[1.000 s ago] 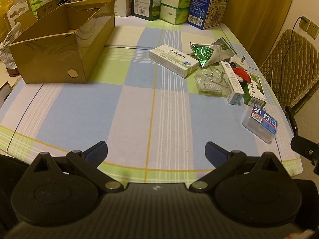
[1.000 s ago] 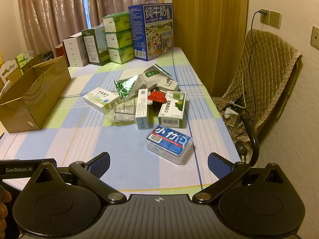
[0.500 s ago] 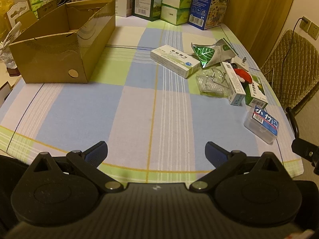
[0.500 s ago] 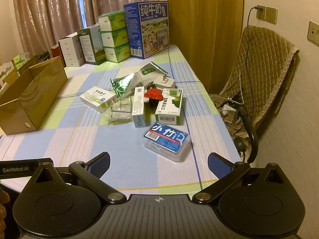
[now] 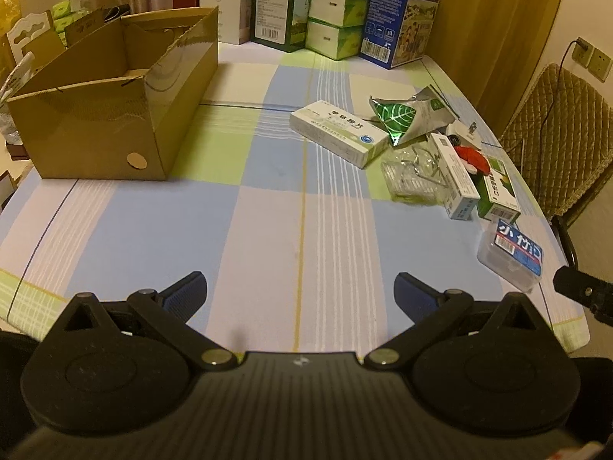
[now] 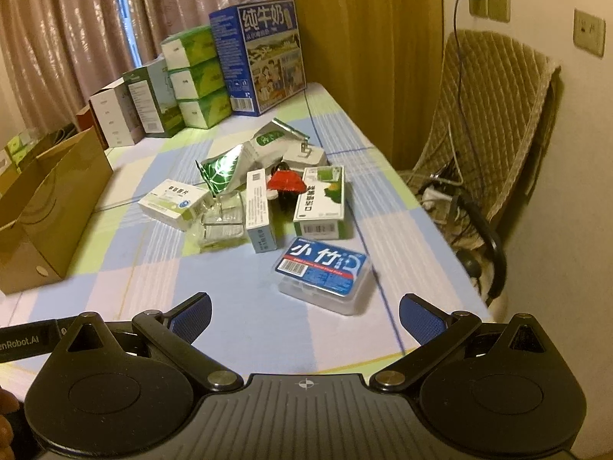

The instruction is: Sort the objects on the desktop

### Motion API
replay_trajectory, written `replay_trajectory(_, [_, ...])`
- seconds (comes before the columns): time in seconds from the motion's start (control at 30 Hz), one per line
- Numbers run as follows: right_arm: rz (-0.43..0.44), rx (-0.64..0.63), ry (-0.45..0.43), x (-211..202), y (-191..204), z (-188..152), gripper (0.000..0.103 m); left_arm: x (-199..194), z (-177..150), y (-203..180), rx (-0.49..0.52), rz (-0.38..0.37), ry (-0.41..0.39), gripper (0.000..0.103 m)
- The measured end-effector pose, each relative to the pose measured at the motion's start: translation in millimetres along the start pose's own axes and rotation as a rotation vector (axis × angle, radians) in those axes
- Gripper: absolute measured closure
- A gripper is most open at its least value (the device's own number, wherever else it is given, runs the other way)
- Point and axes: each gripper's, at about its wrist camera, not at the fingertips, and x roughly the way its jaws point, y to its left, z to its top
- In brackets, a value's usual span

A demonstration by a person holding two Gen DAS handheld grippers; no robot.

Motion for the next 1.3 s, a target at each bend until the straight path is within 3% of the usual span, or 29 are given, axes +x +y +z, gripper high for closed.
replay_trajectory(0.9, [-0.164,0.221,0.024,104,-11,8,0.002,75,28,-12,0.057,-0.052,0.012,0.001])
replay_trajectory(1.3, [-0.191,0.174,0.036,123,-5,7,0.006,88,29,-10,0.046,-0.061,0.02,0.001])
